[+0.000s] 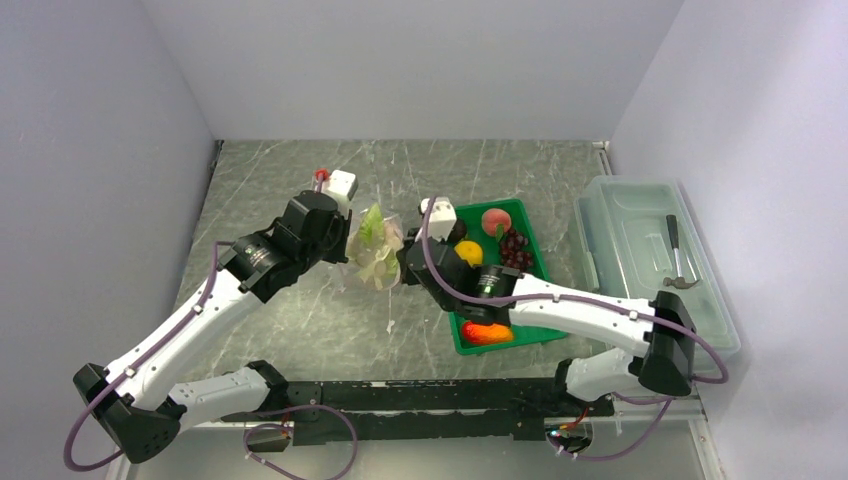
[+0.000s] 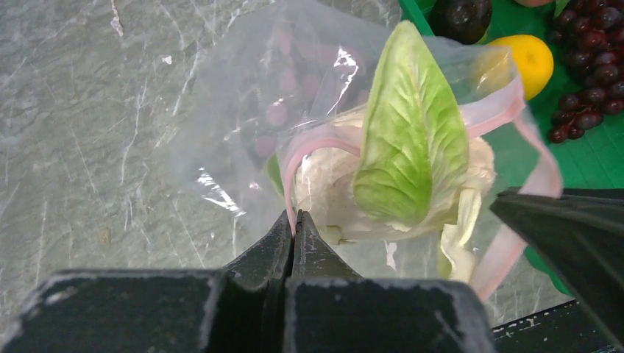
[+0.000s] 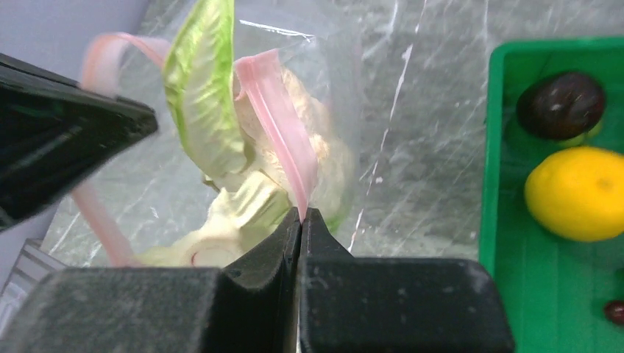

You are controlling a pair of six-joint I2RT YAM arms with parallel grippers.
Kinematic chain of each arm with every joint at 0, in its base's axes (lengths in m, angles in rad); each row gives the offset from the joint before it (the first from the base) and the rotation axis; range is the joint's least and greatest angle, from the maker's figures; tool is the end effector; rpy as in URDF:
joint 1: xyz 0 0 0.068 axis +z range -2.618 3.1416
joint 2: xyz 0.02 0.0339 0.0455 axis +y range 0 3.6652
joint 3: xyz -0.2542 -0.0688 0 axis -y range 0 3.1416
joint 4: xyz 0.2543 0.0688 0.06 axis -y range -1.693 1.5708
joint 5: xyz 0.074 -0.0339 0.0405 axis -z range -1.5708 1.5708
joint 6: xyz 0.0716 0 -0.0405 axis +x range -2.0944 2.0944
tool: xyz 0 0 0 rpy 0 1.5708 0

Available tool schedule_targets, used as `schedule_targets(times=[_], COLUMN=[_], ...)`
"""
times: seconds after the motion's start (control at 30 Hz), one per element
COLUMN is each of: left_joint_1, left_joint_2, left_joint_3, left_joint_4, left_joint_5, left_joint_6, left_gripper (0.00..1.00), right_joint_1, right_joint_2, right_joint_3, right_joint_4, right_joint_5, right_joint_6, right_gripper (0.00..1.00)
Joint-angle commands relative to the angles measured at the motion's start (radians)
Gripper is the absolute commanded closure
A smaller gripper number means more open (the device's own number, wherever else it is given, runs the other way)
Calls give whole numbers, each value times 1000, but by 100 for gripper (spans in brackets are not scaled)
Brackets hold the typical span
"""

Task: Place the food in the zip-top bag and seal the zipper
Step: Adjust the zipper food storage bag at the center of the board.

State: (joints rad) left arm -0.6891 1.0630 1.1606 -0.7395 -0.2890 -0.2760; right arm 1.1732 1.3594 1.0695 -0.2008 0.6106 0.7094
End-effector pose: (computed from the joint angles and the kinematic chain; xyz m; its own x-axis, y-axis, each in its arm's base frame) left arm 0.2120 -0.1482 0.3347 -0.5627 0.1251 -0.8171 0.2910 0.9552 -0.0541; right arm 0.1712 0.3017 0.2843 -0.5030 0.1807 -0.8452 -0.3057 0.8775 0.3695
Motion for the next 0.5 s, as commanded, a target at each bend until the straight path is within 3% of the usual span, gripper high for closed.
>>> schedule_targets(times=[0.0, 0.33, 0.47], left_joint_1=[2, 2, 3], left_joint_2=[3, 87, 63], left_joint_3=[86, 533, 473], left_joint_4=[11, -211, -173], left_joint_5=[29, -6, -59], left_joint_6=[-11, 1, 15], left_gripper=[100, 100, 99], right_joint_1=[0, 1, -8], right_joint_2=[-57, -72, -17], right_joint_3=[156, 438, 426], right_joint_4=[-67, -234, -253], right_joint_5=[83, 70, 105], right_joint_6=[-156, -293, -299], right_gripper=[100, 100, 100])
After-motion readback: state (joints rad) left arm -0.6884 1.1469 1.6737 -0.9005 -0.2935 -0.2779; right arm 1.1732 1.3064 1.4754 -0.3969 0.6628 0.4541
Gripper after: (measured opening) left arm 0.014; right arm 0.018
